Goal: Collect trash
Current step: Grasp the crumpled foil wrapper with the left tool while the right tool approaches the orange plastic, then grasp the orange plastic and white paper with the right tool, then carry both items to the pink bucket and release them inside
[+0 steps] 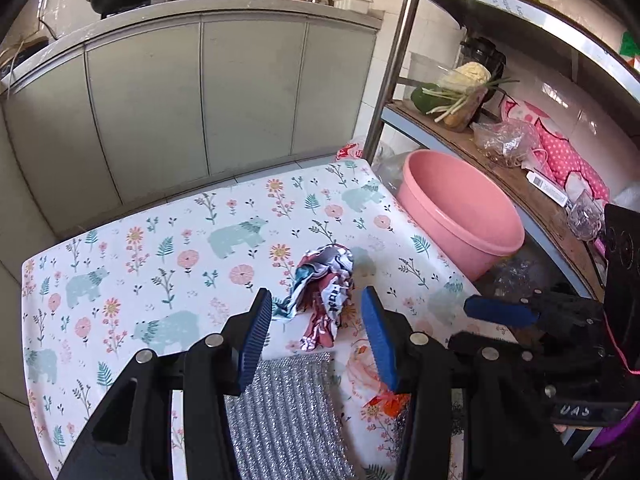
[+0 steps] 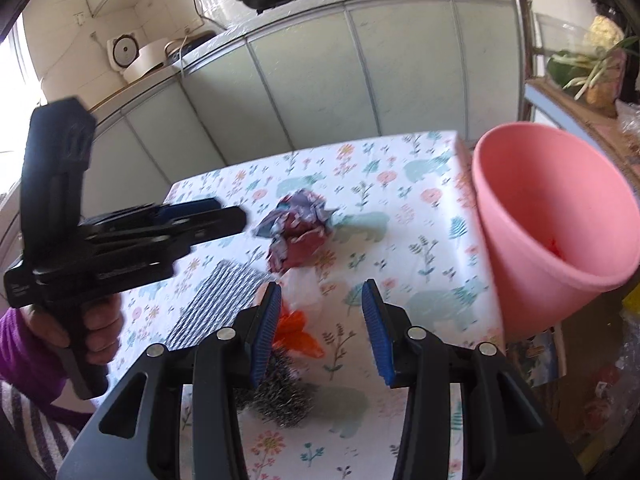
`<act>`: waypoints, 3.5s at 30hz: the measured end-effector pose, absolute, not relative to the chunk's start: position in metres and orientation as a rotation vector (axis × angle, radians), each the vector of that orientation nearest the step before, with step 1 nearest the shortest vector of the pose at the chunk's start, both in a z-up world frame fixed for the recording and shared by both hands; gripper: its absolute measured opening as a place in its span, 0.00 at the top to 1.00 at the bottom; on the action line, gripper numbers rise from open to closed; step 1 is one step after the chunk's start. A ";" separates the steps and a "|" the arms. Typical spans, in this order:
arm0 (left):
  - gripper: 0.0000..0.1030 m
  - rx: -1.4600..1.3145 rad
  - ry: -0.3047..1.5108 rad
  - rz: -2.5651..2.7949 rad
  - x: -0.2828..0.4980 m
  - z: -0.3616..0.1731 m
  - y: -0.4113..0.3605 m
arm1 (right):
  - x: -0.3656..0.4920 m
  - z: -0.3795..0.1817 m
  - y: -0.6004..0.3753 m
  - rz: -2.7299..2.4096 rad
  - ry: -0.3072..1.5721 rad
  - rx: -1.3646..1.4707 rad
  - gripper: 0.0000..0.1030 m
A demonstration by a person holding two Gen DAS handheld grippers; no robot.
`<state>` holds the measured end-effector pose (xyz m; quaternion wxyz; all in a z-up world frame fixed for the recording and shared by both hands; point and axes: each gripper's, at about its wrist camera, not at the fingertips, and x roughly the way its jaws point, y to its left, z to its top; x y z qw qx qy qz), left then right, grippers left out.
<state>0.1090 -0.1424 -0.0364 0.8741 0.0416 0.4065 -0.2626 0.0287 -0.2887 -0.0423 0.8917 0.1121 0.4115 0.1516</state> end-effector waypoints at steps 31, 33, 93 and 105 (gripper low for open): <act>0.87 0.070 0.748 -0.478 0.112 -0.025 -0.116 | 0.043 -0.052 -0.275 0.366 0.933 0.245 0.58; 0.87 0.052 0.739 -0.472 0.107 -0.021 -0.107 | 0.048 -0.051 -0.272 0.378 0.946 0.259 0.58; 0.86 0.140 0.667 -0.775 0.122 0.020 -0.275 | 0.049 -0.014 -0.425 -0.033 0.599 0.359 0.69; 0.86 0.178 0.799 -0.808 0.156 -0.028 -0.350 | 0.072 -0.054 -0.461 -0.147 0.643 0.375 0.69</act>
